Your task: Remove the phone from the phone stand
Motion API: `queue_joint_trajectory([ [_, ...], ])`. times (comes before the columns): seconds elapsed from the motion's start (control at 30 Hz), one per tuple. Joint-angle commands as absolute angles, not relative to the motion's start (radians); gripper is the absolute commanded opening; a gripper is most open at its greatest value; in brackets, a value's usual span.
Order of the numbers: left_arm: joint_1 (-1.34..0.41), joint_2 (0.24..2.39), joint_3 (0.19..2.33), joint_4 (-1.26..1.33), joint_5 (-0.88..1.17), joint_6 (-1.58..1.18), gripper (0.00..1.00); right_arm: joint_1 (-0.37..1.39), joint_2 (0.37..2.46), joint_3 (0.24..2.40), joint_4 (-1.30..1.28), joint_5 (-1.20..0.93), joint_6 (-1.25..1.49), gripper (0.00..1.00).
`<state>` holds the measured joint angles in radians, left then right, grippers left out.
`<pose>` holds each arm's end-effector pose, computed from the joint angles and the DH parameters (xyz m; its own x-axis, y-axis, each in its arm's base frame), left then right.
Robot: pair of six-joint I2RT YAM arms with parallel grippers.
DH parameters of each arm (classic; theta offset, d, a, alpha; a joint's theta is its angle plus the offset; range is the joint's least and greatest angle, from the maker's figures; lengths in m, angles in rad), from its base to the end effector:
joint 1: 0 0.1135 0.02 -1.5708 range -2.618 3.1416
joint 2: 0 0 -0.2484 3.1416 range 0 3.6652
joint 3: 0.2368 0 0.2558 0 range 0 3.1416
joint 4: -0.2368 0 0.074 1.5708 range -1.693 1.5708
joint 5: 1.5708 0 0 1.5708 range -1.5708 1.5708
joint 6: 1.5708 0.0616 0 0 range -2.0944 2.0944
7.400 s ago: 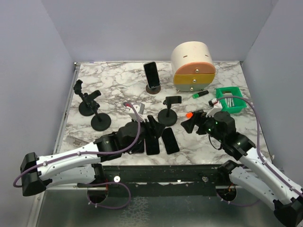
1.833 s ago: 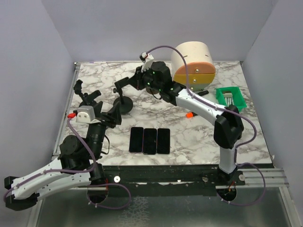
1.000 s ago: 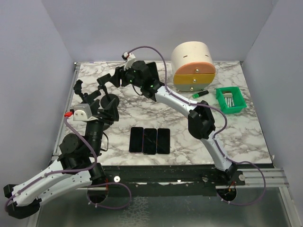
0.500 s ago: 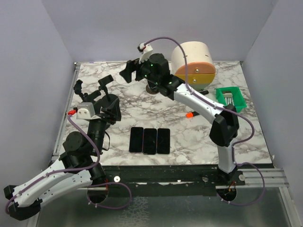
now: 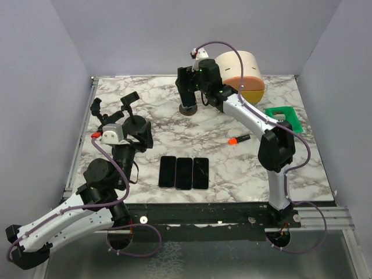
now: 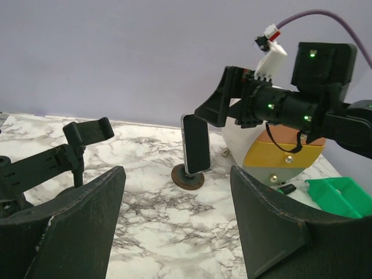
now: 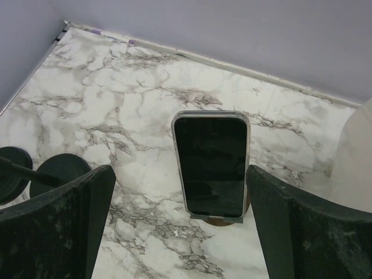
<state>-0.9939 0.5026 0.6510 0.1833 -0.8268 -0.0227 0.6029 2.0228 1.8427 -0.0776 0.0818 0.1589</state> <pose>0.1191 -0.1000 0.3670 0.1733 -0.2945 -0.9398 0.1922 0.9460 -0.2610 0.4269 0.2878 0.3169 -0.2864 -0.0057 -0.9581 -0.4605 0.8777 0.1324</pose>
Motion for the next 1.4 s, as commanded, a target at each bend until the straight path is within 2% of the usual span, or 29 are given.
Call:
queue_joint_trajectory([
  [0.0, -0.986, 0.508, 0.654, 0.172, -0.805, -0.032, 0.73, 0.609, 2.136, 1.973, -0.200, 0.117, 0.118, 1.00],
  [0.37, -0.985, 0.509, 0.654, 0.172, -0.802, -0.031, 0.73, 0.609, 2.228, 2.061, -0.240, 0.204, 0.065, 1.00],
  [1.37, -0.982, 0.504, 0.656, 0.170, -0.793, -0.034, 0.73, 0.609, 2.370, 2.140, -0.267, 0.229, 0.063, 1.00],
])
